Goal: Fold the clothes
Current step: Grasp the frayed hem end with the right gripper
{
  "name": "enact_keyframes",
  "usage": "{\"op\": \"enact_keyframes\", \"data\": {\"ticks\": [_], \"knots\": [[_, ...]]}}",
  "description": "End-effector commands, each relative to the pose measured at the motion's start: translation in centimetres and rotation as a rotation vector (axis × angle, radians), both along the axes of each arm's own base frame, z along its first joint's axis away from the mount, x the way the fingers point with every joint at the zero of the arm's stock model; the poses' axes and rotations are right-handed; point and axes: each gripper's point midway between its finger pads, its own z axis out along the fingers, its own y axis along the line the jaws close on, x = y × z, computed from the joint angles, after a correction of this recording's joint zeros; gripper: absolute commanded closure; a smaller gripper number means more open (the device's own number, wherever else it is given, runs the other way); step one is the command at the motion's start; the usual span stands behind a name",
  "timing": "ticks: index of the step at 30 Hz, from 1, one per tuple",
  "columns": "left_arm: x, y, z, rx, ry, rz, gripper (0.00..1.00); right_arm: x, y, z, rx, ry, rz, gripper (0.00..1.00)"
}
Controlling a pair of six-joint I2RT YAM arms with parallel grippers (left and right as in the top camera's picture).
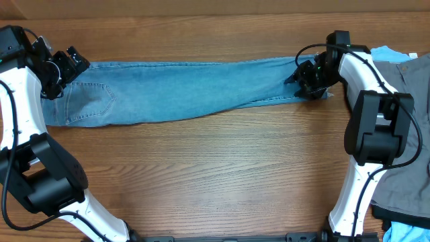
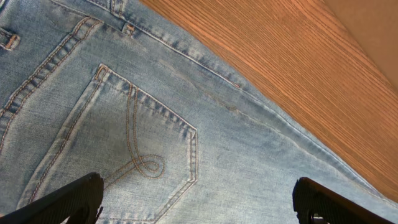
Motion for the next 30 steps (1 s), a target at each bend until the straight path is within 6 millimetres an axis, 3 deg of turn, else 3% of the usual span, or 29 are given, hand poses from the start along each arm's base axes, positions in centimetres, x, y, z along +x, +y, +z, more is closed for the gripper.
{"op": "enact_keyframes", "data": {"ticks": [1, 7, 15, 17, 20, 28, 30], "knots": [[0.5, 0.1, 2.2, 0.022, -0.055, -0.015, 0.0, 0.3, 0.3, 0.0, -0.064, -0.044, 0.046, 0.43], [0.5, 0.1, 2.2, 0.021, -0.054, -0.015, 0.0, -0.6, -2.0, -0.8, -0.221, -0.019, 0.088, 0.41], [0.5, 0.1, 2.2, 0.021, -0.054, -0.015, 0.0, -1.3, -4.9, 3.6, -0.417, -0.087, 0.188, 0.35], [0.5, 0.1, 2.2, 0.021, -0.054, -0.015, 0.0, -1.3, -4.9, 3.8, -0.424, -0.104, 0.223, 0.34], [0.5, 0.1, 2.2, 0.021, -0.054, -0.015, 0.0, -0.9, -6.5, 4.2, -0.493, -0.107, 0.204, 0.35], [0.5, 0.1, 2.2, 0.022, -0.055, -0.015, 0.0, 0.1, -9.7, 4.9, -0.51, -0.163, 0.209, 0.33], [0.5, 0.1, 2.2, 0.021, -0.054, -0.015, 0.0, 0.6, -8.9, 5.1, -0.451, -0.227, 0.283, 0.34]]}}
